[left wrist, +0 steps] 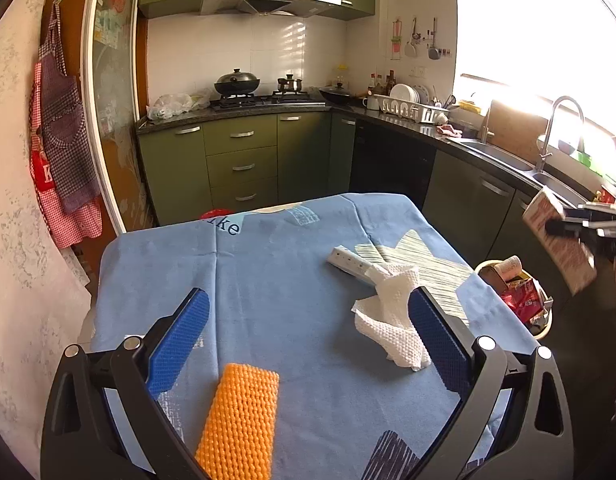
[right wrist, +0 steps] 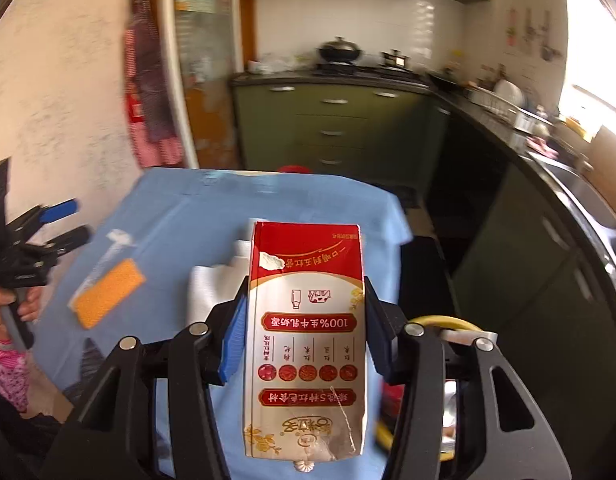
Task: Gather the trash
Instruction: 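Lift the milk carton and carry it toward the bin with the right tool, then lower the milk carton into the bin and open the right tool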
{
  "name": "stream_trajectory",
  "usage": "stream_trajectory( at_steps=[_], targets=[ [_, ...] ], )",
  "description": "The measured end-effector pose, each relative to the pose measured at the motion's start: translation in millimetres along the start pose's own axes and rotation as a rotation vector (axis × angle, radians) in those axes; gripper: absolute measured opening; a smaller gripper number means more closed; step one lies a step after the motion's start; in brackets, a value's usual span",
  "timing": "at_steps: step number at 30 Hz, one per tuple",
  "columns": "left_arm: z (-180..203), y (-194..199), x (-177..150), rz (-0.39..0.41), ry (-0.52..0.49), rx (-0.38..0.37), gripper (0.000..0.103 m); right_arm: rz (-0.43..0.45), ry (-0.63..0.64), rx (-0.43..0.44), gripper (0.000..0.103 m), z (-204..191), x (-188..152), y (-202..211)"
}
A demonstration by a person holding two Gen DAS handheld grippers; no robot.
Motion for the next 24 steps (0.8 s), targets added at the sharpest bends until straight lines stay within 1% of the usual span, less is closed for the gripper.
stream_trajectory(
  at_steps=[2, 3, 4, 8, 10, 14, 17, 18, 19, 22, 24],
  targets=[
    [2, -4, 1, -0.009, -0.004, -0.004, 0.098, 0.0, -0.015, -0.082, 0.049, 30, 9, 0],
    [4, -7, 1, -0.015, -0.006, -0.005, 0.098, -0.009, -0.018, -0.132, 0.049, 50, 14, -2],
    [3, -9, 1, -0.02, -0.007, -0.006, 0.098, -0.023, -0.032, -0.162, 0.049, 68, 19, -5],
    [5, -23, 3, -0.044, -0.006, -0.006, 0.098, -0.11, -0.028, -0.223, 0.049, 121, 24, -32],
    [6, -29, 4, -0.053, -0.007, -0.006, 0.098, -0.145, 0.027, -0.226, 0.049, 132, 20, -48],
    [10, -42, 6, -0.079, -0.017, -0.005, 0.098, -0.253, 0.121, -0.242, 0.049, 145, 8, -90],
    [14, -51, 7, -0.1, -0.031, 0.001, 0.098, -0.394, 0.165, -0.265, 0.049, 157, 1, -123],
    [15, -54, 7, -0.106, -0.035, 0.003, 0.098, -0.428, 0.176, -0.271, 0.049, 160, -3, -128],
    [15, -56, 7, -0.11, -0.037, 0.004, 0.098, -0.477, 0.183, -0.266, 0.049, 162, -4, -137],
    [15, -60, 7, -0.116, -0.036, 0.006, 0.098, -0.579, 0.205, -0.246, 0.049, 163, -12, -158],
    [15, -63, 6, -0.119, -0.032, 0.005, 0.098, -0.615, 0.214, -0.252, 0.049, 162, -17, -166]
  ],
)
Point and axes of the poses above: each gripper's, at about its wrist camera, not at the fingertips, and y roughly against the way its jaws point, z to its right, x to its top, the point moved 1 cm from there along -y, roughly the way its jaws point, and after that the axes turned 15 degrees about -y, right-handed, at the moved point
